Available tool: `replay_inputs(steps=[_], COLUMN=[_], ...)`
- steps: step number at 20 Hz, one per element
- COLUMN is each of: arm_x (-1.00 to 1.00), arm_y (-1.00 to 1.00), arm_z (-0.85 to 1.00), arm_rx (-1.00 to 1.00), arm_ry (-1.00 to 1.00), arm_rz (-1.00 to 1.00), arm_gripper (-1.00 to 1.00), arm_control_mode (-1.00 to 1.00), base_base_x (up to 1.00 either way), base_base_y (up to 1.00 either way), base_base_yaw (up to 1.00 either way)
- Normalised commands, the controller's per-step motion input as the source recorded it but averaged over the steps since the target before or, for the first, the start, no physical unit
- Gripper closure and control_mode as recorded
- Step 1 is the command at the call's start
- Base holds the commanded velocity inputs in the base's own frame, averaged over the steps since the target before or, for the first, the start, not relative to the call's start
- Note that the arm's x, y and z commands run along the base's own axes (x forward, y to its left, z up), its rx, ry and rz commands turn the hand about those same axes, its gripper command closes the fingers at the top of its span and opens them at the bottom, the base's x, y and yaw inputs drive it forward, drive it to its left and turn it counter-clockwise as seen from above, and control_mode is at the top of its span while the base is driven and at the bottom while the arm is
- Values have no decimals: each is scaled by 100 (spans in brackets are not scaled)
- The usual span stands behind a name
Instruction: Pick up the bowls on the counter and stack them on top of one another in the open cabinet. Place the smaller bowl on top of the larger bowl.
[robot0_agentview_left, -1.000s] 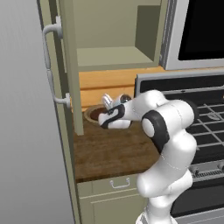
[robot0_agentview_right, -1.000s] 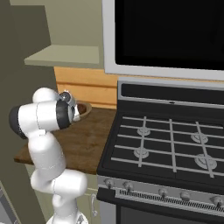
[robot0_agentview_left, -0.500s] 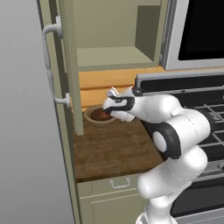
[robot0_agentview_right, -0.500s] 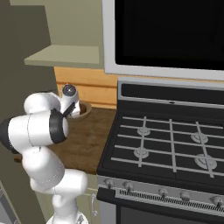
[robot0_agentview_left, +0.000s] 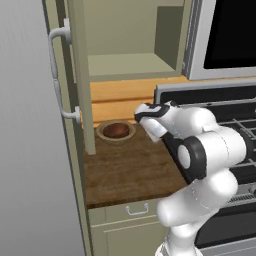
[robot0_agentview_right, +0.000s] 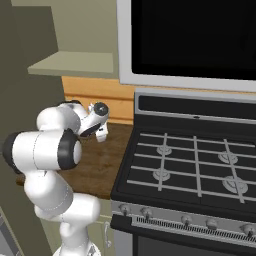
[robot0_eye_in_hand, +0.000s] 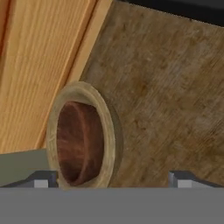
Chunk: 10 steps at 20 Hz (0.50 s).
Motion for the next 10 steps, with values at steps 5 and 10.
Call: replay_inputs(steps=[5, 10], arm_x=[9, 29], arm_y=[14, 19], arm_z=[-24, -21], arm_rx=[-4, -5], arm_ry=[9, 6], arm_rz=[1, 0], arm_gripper=[-100, -100], arm_control_mode=[-100, -100], base_base_x=[0, 0], base_base_y=[0, 0], base_base_yaw=[0, 0])
